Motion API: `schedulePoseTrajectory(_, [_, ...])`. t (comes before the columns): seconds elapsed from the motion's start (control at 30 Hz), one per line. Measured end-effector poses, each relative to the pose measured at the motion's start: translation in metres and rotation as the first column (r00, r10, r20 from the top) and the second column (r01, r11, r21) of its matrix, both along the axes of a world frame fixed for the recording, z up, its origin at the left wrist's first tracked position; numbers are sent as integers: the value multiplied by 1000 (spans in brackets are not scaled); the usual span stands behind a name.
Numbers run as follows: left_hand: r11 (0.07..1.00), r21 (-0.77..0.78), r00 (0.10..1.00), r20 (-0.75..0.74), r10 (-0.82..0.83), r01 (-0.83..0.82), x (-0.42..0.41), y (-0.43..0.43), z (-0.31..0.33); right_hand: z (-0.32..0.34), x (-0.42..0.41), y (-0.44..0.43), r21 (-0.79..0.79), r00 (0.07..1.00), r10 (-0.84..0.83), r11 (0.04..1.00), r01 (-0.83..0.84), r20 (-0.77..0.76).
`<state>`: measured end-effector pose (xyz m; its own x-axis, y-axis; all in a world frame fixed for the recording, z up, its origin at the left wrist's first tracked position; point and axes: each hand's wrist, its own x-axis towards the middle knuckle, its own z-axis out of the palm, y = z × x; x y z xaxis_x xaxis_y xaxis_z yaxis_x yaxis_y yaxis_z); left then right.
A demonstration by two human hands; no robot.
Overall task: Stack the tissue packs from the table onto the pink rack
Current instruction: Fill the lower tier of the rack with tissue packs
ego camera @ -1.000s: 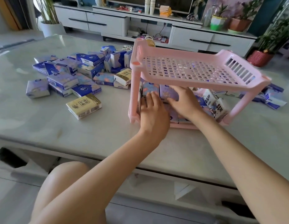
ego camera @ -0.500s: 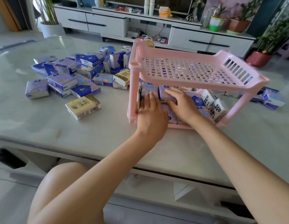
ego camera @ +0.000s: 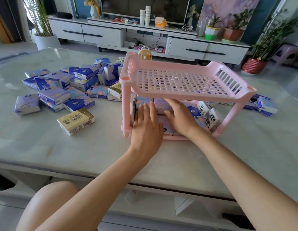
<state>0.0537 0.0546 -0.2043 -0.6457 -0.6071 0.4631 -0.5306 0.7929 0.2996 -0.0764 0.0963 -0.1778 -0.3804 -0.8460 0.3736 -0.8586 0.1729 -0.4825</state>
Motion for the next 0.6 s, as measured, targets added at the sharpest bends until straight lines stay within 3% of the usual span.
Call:
schedulePoseTrajectory(0.1, [996,60,983,-177,-50,62,4,7,3,6,5,31,-39,999,10,999,-9,38])
schedulePoseTrajectory(0.2, [986,-45,928,-335,-164,158,9,24,8,7,14,84,-159,993,120,980,-118,8])
schedulePoseTrajectory(0.3, [870,-255,810,-325,-488,421,11,57,7,0,-2,137,-299,975,39,948,-106,-221])
schedulePoseTrajectory(0.33, [798,-306,757,-269,-595,519,8,70,4,-1,-15,148,-353,978,-47,935,-28,-202])
schedulePoseTrajectory(0.4, [663,-361,651,-173,-739,656,-8,92,1,1,-44,156,-452,963,-254,852,264,84])
schedulePoseTrajectory(0.47, [611,-337,593,-167,-788,716,-36,110,-1,1,-80,153,-440,820,-387,703,558,422])
schedulePoseTrajectory(0.53, [616,-296,581,-205,-788,730,-75,127,-2,-1,-115,158,-415,695,-474,569,710,541])
schedulePoseTrajectory(0.6, [640,-247,602,-216,-769,728,-118,144,-2,-5,-145,169,-381,611,-562,481,790,558])
